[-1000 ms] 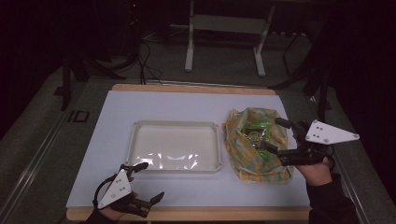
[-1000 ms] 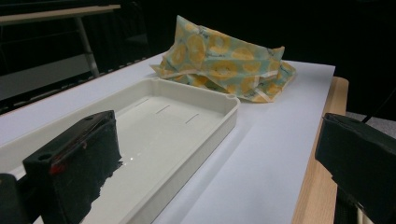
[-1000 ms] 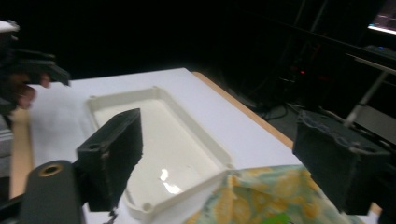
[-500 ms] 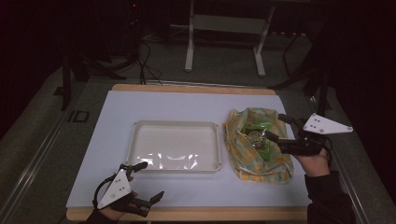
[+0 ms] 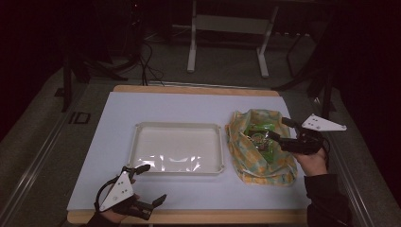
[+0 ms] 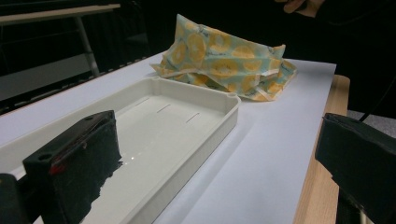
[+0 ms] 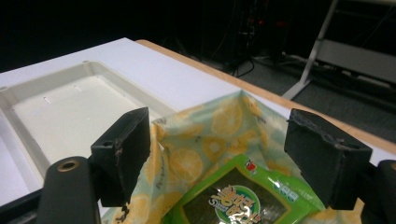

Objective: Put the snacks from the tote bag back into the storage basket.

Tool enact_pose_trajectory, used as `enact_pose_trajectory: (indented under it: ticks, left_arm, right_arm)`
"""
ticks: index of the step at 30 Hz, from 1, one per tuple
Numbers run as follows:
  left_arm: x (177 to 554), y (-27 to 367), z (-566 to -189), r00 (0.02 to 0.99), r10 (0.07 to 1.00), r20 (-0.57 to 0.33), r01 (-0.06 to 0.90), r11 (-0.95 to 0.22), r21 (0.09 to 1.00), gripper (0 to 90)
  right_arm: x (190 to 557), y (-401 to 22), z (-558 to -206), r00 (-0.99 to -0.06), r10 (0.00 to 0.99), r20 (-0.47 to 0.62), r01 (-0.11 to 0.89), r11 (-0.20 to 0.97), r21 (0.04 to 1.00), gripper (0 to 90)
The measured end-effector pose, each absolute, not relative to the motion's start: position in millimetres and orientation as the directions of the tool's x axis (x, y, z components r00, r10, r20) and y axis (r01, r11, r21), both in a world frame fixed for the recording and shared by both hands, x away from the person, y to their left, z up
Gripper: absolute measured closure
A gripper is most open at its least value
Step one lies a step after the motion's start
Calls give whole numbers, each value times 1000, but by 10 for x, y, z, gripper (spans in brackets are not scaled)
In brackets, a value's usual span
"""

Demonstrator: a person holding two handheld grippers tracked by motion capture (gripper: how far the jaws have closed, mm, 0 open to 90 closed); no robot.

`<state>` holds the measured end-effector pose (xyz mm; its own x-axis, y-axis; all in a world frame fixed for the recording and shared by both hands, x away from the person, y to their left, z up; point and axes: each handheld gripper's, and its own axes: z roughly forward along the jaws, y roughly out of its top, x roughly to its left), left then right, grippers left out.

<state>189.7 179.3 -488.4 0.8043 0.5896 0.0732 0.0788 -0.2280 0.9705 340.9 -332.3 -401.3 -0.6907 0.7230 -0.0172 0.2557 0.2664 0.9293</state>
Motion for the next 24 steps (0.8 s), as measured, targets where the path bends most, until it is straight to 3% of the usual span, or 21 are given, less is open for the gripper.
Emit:
enact_pose_trajectory:
  ticks: [8, 24]
  left_arm:
    - [1896, 1792, -4884, 806, 587, 75, 77, -230, 970, 4]
    - [1899, 1786, -4888, 808, 584, 76, 79, -236, 969, 4]
  right_arm:
    - [3508, -3371, -4200, -629, 776, -36, 287, 275, 918, 224]
    - [3695, -3370, -4558, -590, 807, 25, 374, 246, 894, 253]
